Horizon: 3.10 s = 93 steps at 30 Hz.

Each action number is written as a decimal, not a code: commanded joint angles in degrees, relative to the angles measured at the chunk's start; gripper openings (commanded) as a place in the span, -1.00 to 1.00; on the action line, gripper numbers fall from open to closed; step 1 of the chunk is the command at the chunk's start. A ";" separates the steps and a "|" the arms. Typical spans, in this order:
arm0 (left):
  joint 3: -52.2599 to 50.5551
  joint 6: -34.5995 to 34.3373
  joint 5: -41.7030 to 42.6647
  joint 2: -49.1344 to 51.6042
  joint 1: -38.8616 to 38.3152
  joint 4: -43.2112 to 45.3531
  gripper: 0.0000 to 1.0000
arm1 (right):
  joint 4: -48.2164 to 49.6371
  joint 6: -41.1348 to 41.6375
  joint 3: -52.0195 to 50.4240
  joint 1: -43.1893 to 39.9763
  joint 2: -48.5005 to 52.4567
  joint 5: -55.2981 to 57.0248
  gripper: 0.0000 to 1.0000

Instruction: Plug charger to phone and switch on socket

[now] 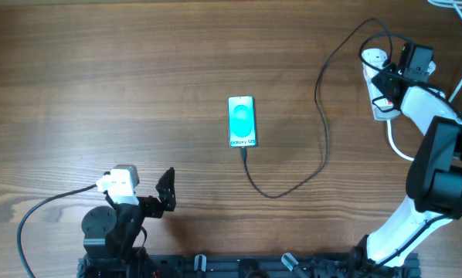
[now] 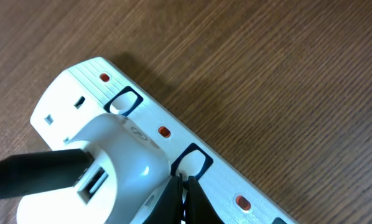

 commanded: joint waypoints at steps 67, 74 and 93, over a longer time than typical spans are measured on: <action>-0.33 0.72 -0.70 -0.46 -0.20 0.17 1.00 | -8.76 -1.97 -0.35 4.26 0.22 -4.02 -0.92; -0.33 0.72 -0.70 -0.46 -0.20 0.17 1.00 | -23.30 -8.13 -0.35 3.37 -18.38 -2.23 -0.91; -0.33 0.72 -0.70 -0.46 -0.20 0.17 1.00 | -59.19 -8.79 -0.35 3.37 -83.80 -5.49 0.19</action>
